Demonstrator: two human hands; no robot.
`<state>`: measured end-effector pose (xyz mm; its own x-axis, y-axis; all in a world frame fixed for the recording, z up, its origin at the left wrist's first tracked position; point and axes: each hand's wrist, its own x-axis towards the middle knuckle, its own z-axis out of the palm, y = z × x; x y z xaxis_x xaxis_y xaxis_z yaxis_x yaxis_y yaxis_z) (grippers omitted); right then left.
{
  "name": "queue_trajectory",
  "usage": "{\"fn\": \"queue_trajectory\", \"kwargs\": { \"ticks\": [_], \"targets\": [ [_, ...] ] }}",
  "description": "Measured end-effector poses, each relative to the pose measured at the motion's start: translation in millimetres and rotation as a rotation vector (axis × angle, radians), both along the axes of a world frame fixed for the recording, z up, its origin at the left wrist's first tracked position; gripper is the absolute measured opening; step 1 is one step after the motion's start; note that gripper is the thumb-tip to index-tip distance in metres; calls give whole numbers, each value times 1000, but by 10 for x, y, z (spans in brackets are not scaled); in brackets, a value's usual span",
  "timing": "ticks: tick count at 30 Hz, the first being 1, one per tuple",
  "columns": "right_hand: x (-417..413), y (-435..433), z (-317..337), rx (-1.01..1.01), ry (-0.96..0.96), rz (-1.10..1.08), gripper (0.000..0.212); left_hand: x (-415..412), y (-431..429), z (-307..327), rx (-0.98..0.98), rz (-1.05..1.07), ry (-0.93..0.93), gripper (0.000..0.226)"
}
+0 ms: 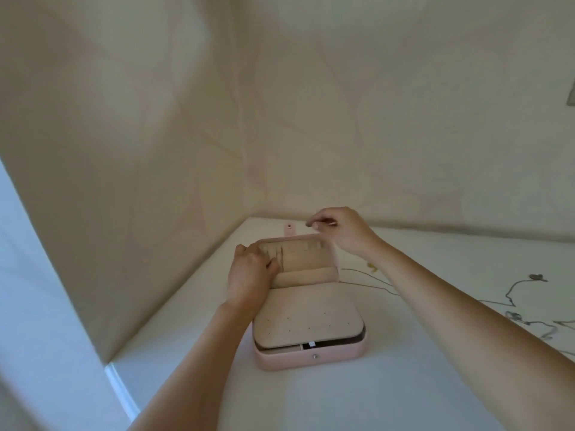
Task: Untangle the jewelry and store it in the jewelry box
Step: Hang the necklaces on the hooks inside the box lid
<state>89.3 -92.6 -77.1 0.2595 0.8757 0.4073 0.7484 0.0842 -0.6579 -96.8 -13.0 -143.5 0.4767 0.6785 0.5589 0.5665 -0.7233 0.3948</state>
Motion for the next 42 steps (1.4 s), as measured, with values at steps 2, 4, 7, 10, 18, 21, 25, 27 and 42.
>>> {"fn": "queue_trajectory", "kwargs": {
  "ticks": [2,4,7,10,18,21,25,27,42],
  "targets": [
    [194,-224,-66,-10,28,-66,20,-107,115,19,-95,39,42,42],
    [370,-463,-202,-109,28,-110,27,-205,241,6,-179,63,38,45],
    [454,-744,-485,-234,-66,-146,30,-279,294,15,-257,83,29,45],
    [345,-944,-702,-323,-136,-83,30,-295,265,29,-271,97,46,48],
    [52,-1206,-756,-423,-319,21,40,-304,173,42,-308,194,42,45],
    [-137,-1378,-800,-500,-433,68,54,-297,171,56,-306,207,55,41],
    [-298,-1619,-830,-544,-470,78,80,-267,152,77,-301,204,87,44],
    [-340,-1693,-842,-526,-468,82,75,-260,145,81,-307,200,95,42],
    [-627,-2021,-954,-211,-230,304,33,-97,-294,256,-158,-156,69,18]
  ]
}}
